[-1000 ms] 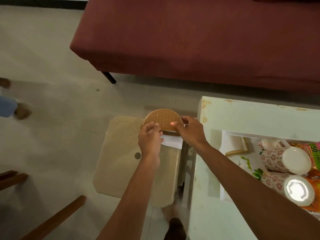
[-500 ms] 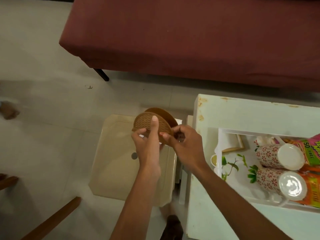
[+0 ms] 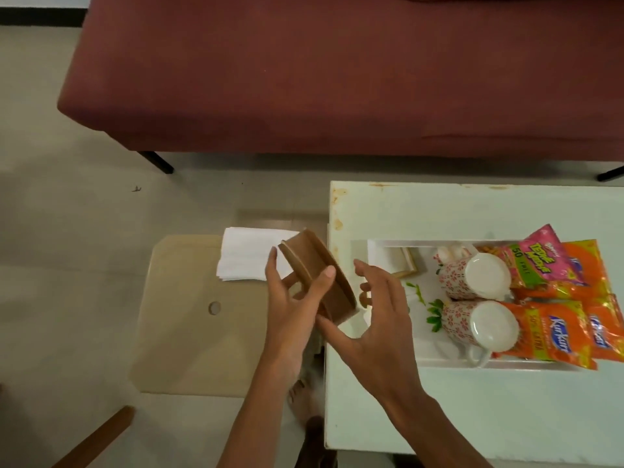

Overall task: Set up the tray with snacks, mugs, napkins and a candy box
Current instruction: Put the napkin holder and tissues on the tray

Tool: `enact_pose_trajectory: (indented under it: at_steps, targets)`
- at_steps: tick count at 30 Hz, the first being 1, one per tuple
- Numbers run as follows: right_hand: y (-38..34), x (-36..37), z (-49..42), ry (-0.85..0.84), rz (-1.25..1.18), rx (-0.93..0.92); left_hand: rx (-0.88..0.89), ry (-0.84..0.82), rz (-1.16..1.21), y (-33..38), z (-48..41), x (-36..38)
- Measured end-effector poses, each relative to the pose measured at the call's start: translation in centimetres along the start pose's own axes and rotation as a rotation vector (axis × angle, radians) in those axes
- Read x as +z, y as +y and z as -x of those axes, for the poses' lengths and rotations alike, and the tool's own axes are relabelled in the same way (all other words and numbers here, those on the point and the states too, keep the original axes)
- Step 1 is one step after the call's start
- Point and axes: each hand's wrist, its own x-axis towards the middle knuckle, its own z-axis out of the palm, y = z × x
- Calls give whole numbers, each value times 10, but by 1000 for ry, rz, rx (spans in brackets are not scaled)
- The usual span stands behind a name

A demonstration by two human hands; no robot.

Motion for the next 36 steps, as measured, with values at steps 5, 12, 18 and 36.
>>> enact_pose_trajectory:
  at_steps: [5, 12, 18, 36]
  targets:
    - [43, -29, 10, 3, 201, 95, -15, -306, -110, -37, 7, 47]
    - [96, -39, 20, 137, 151, 333, -86, -367, -202, -83, 3, 102]
    - [113, -24, 16, 191, 202, 378, -132, -279, -238, -97, -7, 124]
    - [77, -31, 22, 263, 148, 295, 12, -47, -142, -71, -19, 58]
